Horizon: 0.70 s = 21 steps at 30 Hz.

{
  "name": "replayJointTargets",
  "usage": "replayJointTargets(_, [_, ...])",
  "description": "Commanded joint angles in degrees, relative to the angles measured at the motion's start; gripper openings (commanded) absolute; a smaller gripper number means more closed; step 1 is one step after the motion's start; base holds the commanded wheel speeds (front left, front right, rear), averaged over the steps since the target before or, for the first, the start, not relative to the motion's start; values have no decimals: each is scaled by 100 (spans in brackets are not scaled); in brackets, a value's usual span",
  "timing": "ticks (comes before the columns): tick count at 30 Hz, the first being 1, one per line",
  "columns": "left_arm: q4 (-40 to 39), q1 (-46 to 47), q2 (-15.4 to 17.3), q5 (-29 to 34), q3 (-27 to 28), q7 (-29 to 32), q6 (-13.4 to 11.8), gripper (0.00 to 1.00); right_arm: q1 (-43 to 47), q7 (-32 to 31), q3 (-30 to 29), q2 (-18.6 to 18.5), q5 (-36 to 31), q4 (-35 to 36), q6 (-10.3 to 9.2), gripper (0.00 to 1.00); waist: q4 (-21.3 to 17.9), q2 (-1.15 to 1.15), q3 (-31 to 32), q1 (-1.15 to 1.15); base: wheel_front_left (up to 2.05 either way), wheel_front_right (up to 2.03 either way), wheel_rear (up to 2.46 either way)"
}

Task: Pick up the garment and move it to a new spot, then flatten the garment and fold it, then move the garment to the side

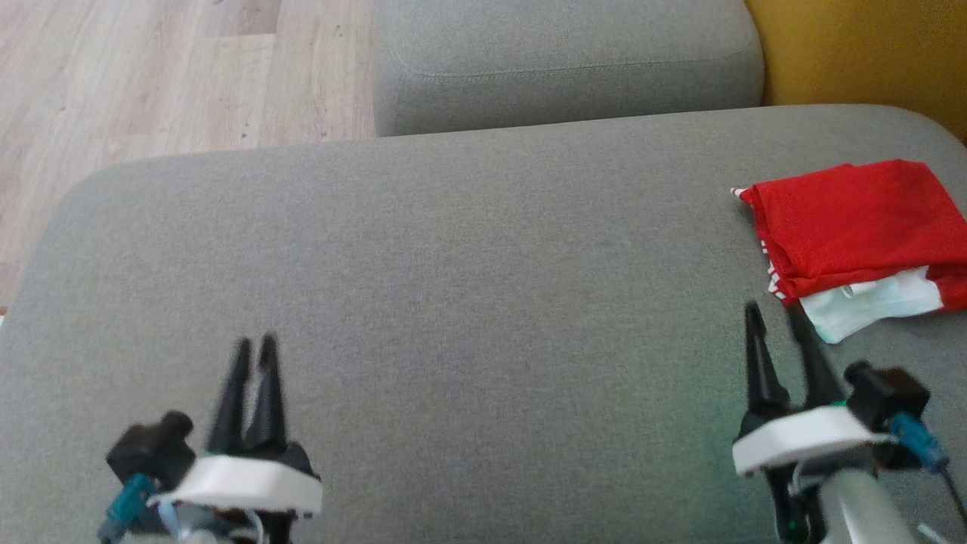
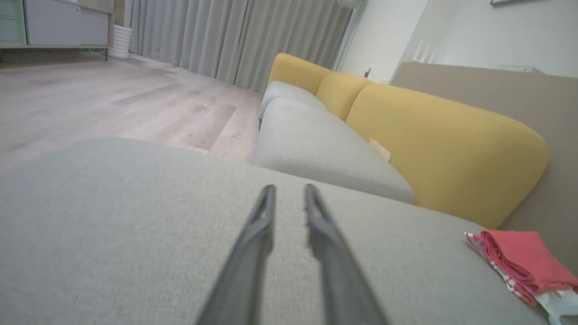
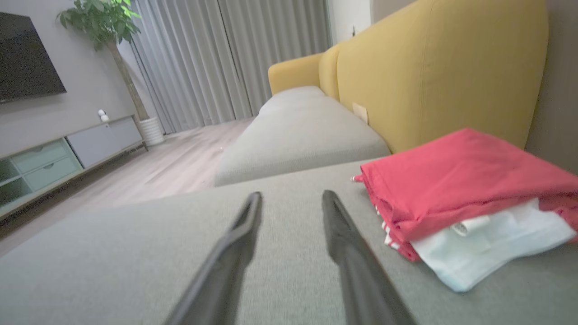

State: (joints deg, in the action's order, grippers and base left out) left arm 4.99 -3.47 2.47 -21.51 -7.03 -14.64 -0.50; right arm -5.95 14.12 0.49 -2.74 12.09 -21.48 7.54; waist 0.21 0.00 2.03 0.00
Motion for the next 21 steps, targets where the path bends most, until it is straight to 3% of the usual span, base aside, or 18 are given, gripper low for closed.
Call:
replayJointTargets(1, [68, -19, -5, -8, -4, 2, 1, 0, 20, -4, -2, 2, 8, -58, 0, 0, 0, 0, 0, 0, 0, 0, 0])
replayJointTargets(4, [315, -157, -11, -53, -4, 12, 5, 0, 185, -21, -8, 5, 56, -288, 0, 0, 0, 0, -2, 0, 0, 0, 0])
replayJointTargets(21, [401, -12, 32, -998, 122, 245, 107, 0, 162, -282, -95, 3, 1081, -151, -1, 0, -3, 0, -30, 0, 0, 0, 0])
